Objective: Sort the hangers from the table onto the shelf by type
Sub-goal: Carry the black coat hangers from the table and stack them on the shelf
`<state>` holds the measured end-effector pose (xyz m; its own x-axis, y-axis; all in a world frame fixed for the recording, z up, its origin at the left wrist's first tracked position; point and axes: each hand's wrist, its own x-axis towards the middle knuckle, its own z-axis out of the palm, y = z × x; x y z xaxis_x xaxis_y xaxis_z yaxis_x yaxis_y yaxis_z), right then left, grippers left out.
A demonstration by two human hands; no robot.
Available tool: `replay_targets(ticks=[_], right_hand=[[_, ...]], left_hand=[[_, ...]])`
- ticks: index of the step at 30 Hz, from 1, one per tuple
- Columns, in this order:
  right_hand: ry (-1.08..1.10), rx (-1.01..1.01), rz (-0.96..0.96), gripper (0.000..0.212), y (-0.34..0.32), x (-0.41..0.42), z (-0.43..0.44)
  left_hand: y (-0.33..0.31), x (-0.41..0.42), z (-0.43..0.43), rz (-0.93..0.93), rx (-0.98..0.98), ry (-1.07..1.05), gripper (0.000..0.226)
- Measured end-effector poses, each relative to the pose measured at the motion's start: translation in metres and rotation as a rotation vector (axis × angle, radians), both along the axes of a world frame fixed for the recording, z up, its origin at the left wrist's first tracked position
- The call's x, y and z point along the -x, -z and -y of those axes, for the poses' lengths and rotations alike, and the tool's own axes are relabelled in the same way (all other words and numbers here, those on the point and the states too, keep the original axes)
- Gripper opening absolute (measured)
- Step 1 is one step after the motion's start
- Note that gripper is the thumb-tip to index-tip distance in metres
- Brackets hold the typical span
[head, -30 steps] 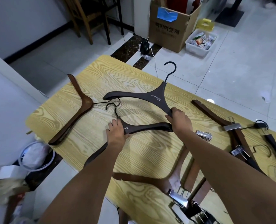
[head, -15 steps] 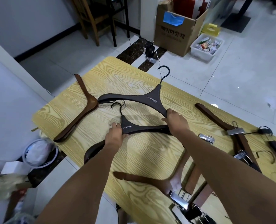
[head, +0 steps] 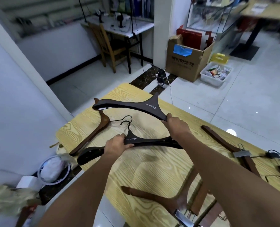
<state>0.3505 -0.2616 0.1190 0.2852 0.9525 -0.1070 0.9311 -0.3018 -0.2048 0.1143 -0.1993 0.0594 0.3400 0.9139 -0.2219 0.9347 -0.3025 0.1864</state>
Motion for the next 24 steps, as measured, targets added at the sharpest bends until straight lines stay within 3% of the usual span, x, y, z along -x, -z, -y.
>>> replay_targets(ticks=[14,19,24], right_hand=[[-0.302,-0.285,0.055,0.039,-0.124,0.082,-0.01],[-0.349,-0.345,0.073,0.039,-0.154,0.117,-0.008],[-0.315,-0.324,0.07,0.038,-0.152,0.125,0.008]], left_hand=[[-0.121,0.096,0.034,0.06,-0.119,-0.274,0.058],[-0.133,0.124,0.048,0.119,-0.104,-0.334,0.057],[-0.111,0.112,0.059,0.111,-0.012,-0.253,0.058]])
